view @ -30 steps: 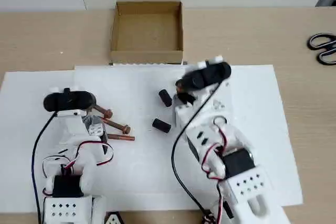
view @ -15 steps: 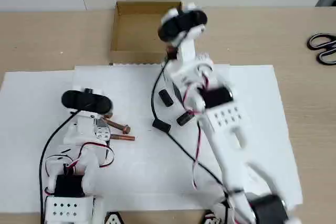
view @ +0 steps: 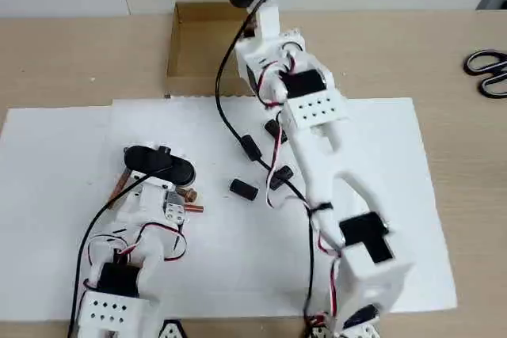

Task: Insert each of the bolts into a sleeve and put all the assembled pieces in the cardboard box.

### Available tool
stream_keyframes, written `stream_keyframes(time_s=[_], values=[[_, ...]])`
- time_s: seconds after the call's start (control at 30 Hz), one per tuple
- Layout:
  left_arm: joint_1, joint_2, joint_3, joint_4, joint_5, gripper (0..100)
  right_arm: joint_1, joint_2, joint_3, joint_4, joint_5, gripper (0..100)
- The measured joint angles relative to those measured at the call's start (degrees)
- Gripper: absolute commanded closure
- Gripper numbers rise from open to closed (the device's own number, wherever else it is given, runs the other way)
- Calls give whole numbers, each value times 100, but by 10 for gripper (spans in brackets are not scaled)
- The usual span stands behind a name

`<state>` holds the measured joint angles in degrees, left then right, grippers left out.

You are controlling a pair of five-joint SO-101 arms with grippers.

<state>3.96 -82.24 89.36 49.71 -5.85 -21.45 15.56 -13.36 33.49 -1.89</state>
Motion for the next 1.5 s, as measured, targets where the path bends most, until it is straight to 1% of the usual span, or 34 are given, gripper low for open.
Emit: stream_keyframes(time_s=[0.23, 0.4, 0.57, 0.63, 0.7, 0.77, 1.0, 1.1, 1.17, 1.37, 1.5], values=[[0, 0, 0, 0, 0, 993, 193, 1389, -932, -756, 607, 995], [0, 0, 0, 0, 0, 993, 264, 2312, -1723, -862, 756, 994], [0, 0, 0, -35, 0, 993, 264, 3051, -2356, -466, 756, 981], [0, 0, 0, -35, 0, 993, 264, 3218, -2558, -343, 756, 921], [0, 0, 0, -35, 0, 993, 264, 3332, -2708, -229, 756, 838], [0, 0, 0, -35, 0, 993, 264, 3402, -2743, -18, 756, 790], [0, 0, 0, -35, 0, 993, 396, 3411, -3209, 598, 615, 800], [0, 0, 0, -35, 0, 993, 448, 3411, -3727, 1108, 598, 800], [0, 0, 0, -35, 0, 993, 440, 3411, -4176, 1635, 598, 800], [0, 0, 0, -35, 0, 993, 352, 3411, -6084, 3903, 598, 800], [0, 0, 0, -35, 0, 993, 299, 3402, -7095, 5187, 598, 800]])
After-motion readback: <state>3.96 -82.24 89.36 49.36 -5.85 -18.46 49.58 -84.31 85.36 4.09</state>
